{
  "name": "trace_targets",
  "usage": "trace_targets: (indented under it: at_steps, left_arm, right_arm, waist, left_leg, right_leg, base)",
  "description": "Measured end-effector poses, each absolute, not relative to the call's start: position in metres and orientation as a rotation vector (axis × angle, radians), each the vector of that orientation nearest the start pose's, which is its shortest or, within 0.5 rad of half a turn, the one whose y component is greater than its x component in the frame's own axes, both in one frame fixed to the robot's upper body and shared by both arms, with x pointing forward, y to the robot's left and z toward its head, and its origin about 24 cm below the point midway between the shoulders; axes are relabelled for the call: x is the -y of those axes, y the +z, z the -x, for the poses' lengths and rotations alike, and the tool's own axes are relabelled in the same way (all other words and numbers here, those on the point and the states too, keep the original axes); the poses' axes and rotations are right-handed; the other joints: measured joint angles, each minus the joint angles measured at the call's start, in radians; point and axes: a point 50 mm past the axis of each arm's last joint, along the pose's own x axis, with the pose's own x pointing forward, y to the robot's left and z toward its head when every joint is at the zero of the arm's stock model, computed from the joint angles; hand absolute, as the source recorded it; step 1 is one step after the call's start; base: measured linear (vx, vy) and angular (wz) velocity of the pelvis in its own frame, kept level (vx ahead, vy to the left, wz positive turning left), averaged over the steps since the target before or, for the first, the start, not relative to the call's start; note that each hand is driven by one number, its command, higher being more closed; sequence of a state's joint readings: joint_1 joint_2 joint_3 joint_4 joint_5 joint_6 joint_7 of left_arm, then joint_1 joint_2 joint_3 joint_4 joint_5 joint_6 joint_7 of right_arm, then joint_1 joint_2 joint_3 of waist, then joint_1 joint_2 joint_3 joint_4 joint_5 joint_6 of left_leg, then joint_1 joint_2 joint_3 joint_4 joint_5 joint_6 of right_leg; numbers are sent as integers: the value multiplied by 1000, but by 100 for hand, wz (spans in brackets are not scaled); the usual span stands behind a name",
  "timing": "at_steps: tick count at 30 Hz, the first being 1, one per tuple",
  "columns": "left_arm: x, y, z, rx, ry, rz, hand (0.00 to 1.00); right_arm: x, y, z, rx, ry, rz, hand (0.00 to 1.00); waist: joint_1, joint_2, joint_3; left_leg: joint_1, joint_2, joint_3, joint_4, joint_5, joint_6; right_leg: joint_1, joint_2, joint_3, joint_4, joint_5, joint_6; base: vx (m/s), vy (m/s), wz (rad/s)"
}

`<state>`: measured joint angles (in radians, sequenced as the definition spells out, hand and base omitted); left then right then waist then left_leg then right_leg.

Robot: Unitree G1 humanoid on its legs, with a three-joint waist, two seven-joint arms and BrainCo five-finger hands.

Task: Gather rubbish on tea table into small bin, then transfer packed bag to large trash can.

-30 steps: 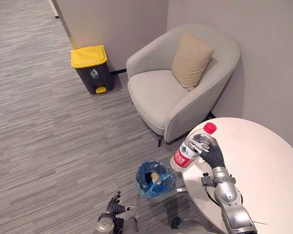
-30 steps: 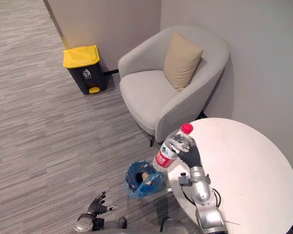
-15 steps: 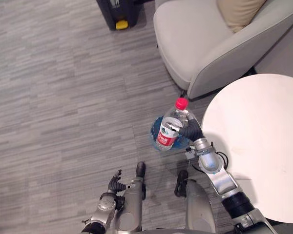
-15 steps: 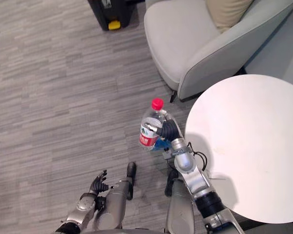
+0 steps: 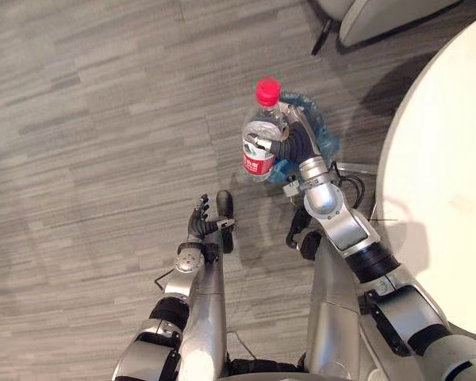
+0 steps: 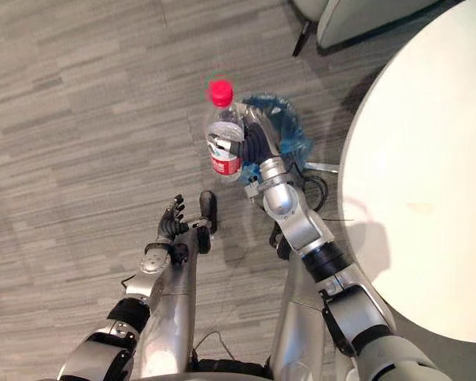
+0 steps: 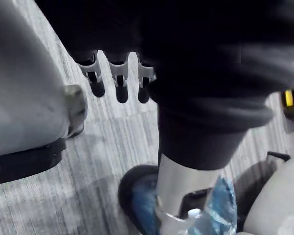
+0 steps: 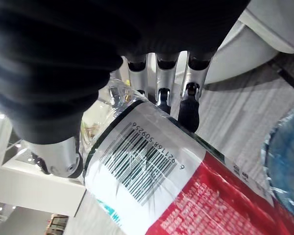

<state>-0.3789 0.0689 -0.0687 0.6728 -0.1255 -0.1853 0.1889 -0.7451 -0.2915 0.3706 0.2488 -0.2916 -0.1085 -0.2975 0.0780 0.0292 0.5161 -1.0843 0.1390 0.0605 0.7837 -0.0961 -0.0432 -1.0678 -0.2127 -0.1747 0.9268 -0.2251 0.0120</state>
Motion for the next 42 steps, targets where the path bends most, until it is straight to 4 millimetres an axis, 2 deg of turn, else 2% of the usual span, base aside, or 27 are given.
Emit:
trace_targets:
  at_steps: [3, 10, 16, 21, 26, 27, 33, 38, 42]
  left_arm:
    - [-144, 18, -317, -79, 104, 14, 0]
    - [-147, 41, -326, 24, 114, 37, 0]
    - [-147, 46, -326, 51, 115, 41, 0]
    - [-147, 48, -326, 66, 114, 44, 0]
    - [-148, 47, -326, 63, 118, 61, 0]
    - [-148, 47, -326, 62, 118, 61, 0]
    - [-148, 45, -326, 53, 119, 59, 0]
    - [-149, 38, -325, 20, 130, 52, 0]
    - [-150, 33, -324, -6, 144, 49, 0]
  right_arm:
    - [81, 212, -350, 720, 66, 639, 100]
    - [102, 228, -369, 692, -58, 694, 100]
    - [113, 241, -378, 690, -147, 716, 100]
    - [129, 251, -378, 704, -249, 667, 100]
    - [129, 255, -380, 706, -265, 662, 100]
    - [129, 254, -381, 700, -267, 664, 0]
    - [131, 243, -384, 658, -262, 669, 0]
    - [130, 200, -384, 531, -213, 670, 0]
    - [129, 186, -381, 494, -197, 664, 0]
  waist:
    - [1, -3, 2]
    - [1, -3, 2]
    - [-3, -4, 2]
    - [-4, -4, 2]
    - [-4, -6, 1]
    - [-3, -6, 1]
    - [-6, -10, -1]
    - [-10, -22, -8]
    - [-10, -33, -14]
  left_leg:
    - [-57, 4, 3, 26, -5, 7]
    - [-162, 4, -1, 23, 16, 2]
    - [-188, 3, -9, 18, 31, -2]
    - [-193, -3, -20, 3, 42, -5]
    - [-191, -5, -22, -16, 57, -11]
    - [-191, -5, -22, -18, 59, -12]
    - [-185, -5, -20, -32, 72, -9]
    - [-156, 2, -18, -50, 81, -17]
    - [-130, 4, -17, -76, 87, -22]
  right_leg:
    - [-59, -1, 13, 23, -9, 9]
    - [-171, -8, 11, 51, -9, 8]
    - [-197, -11, 2, 58, -7, 4]
    - [-197, -17, -12, 57, -10, 1]
    - [-201, -18, -16, 52, -10, 0]
    - [-202, -18, -17, 53, -10, -1]
    - [-202, -16, -17, 48, -5, -9]
    - [-181, -6, -16, 35, 2, -20]
    - [-162, 2, -18, 22, 5, -24]
  base:
    - [-45, -12, -3]
    - [-40, -18, 9]
    - [-1, -8, 5]
    - [-8, -3, 8]
    - [-32, -4, 4]
    - [-33, -4, 1]
    - [-38, -2, 0]
    - [-32, -12, -5]
    - [-44, -21, -3]
